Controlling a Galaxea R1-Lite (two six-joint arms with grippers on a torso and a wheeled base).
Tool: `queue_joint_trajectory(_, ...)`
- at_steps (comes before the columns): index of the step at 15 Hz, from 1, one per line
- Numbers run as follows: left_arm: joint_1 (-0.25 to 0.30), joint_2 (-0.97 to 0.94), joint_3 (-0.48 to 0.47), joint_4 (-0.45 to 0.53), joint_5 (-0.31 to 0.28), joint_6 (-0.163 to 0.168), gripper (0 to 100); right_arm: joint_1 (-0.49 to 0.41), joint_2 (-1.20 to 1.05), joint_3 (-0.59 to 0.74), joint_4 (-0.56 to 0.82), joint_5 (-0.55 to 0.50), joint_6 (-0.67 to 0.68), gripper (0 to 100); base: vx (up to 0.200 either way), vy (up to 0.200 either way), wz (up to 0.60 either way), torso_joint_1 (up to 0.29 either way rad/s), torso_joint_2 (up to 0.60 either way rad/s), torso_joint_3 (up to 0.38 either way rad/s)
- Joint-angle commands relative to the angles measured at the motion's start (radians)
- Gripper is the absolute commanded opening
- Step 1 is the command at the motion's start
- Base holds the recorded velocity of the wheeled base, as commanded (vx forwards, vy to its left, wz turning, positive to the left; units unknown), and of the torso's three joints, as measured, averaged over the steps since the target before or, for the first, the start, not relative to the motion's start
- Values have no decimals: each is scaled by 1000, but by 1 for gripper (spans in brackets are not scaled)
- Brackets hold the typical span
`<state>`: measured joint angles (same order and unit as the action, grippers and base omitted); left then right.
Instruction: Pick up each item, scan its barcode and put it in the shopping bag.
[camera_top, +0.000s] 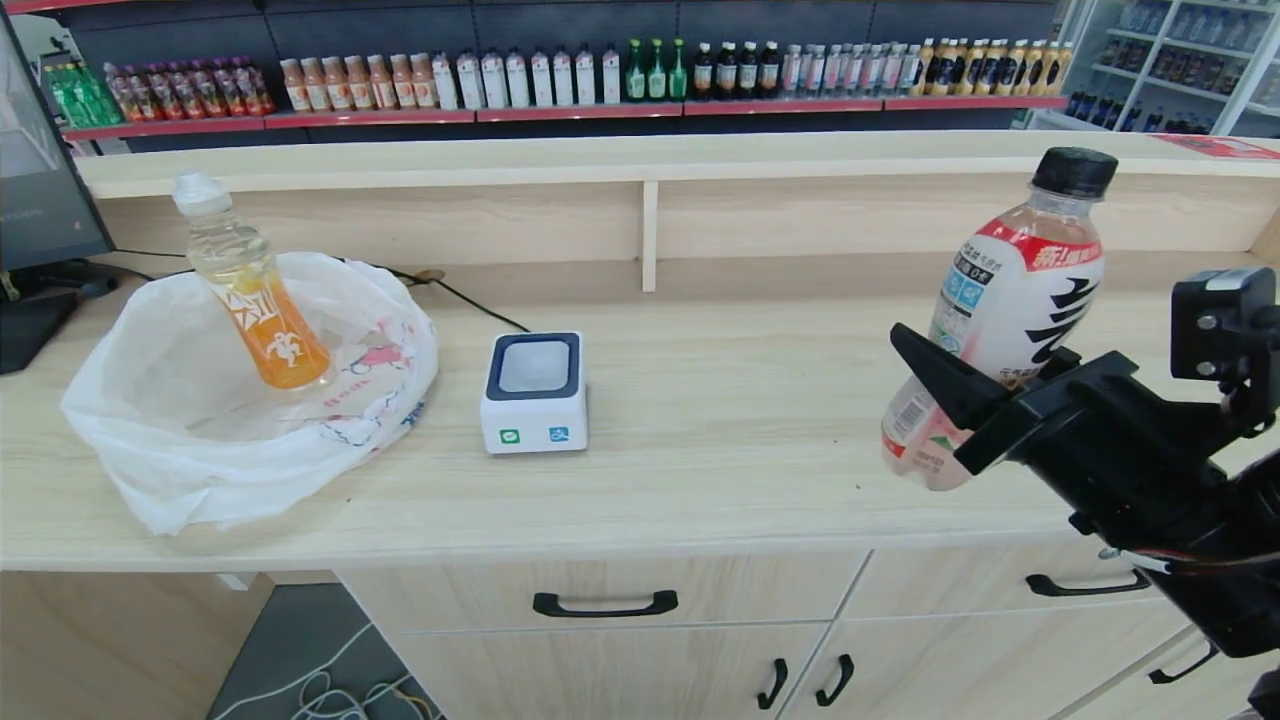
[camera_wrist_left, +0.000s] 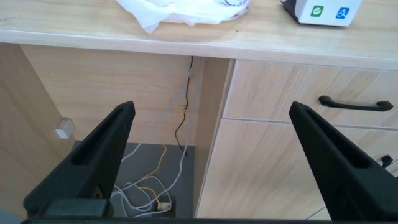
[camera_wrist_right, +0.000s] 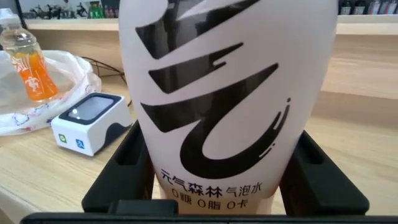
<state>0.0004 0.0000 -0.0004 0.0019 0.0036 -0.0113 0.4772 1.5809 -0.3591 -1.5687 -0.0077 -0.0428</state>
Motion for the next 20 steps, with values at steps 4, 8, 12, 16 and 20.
queue_joint_trajectory(4, 1, 0, -1, 0, 1, -3, 100, -2, -5, 31, -2, -31, -6, 0, 0, 200, 0, -2, 2, -1)
queue_joint_trajectory(8, 1, 0, 0, 0, 1, -3, 100, -28, -5, 34, -2, -29, 1, 0, 0, 200, 0, 1, 5, 1)
queue_joint_trajectory(12, 1, 0, 0, 0, 1, -1, 100, -28, -12, 34, -2, -28, 4, 0, 0, 200, 0, 2, 5, -1)
queue_joint_trajectory(16, 1, 0, -1, 0, 1, -1, 100, -28, -7, 34, -2, -26, 4, 0, 0, 200, 0, 4, 4, 0)
queue_joint_trajectory(20, 1, 0, -1, 0, -1, 4, 100, -28, -10, 35, -2, -28, 4, 0, 0, 200, 0, 2, 2, 2)
